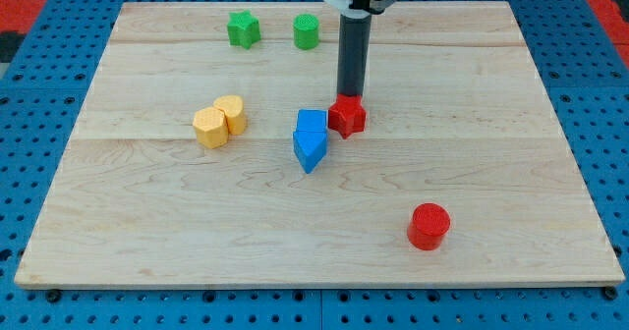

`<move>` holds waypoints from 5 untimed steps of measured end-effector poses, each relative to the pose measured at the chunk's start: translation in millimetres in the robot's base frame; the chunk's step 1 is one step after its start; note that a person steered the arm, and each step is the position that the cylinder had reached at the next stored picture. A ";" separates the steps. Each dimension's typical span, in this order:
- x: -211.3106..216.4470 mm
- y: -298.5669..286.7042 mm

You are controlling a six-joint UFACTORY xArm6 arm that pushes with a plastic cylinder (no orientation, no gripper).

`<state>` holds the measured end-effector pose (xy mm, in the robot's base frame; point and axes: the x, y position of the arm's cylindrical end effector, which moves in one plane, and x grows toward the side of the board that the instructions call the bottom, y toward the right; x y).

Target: Push the red star right to the blue triangle

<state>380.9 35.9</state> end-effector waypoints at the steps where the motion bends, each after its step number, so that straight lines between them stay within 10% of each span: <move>1: 13.5 -3.0; 5: 76.8 -17.5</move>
